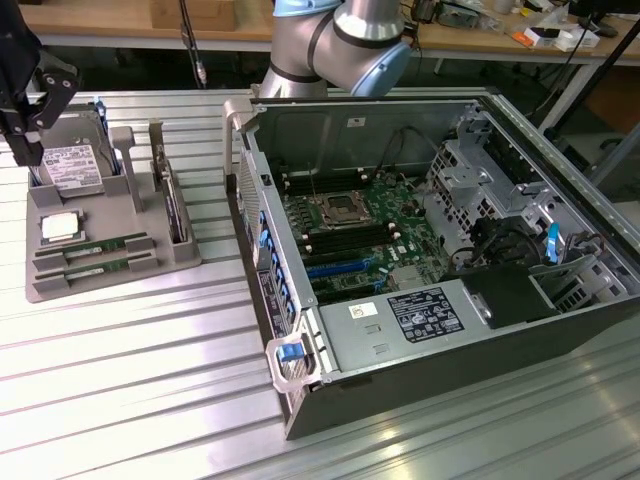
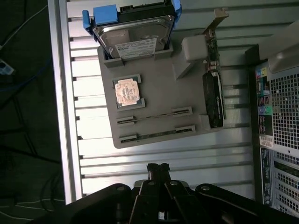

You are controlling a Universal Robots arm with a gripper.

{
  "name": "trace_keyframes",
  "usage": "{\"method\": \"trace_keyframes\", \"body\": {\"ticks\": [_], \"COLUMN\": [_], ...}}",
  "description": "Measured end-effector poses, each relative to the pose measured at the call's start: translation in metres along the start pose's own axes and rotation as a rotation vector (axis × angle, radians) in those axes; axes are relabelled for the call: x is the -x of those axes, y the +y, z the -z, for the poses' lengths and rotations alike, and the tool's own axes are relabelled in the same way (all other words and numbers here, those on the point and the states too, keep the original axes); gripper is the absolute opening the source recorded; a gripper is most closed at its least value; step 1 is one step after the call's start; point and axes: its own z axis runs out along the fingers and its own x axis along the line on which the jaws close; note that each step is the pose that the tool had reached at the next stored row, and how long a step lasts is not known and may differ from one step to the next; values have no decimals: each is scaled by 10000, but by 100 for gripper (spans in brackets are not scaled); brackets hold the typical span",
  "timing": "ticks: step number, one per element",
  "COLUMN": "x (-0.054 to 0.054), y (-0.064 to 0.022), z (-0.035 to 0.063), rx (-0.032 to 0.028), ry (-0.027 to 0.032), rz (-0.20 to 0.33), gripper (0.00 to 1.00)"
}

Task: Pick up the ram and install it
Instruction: 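Reach for the ram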

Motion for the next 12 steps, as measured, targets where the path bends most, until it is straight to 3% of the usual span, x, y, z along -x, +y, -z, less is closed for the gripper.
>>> {"method": "trace_keyframes", "body": {"ticks": [12], "x": [-247], "y": [-19], "z": [7], "rx": [0], "ry": [1], "rz": [0], "gripper": [10]}}
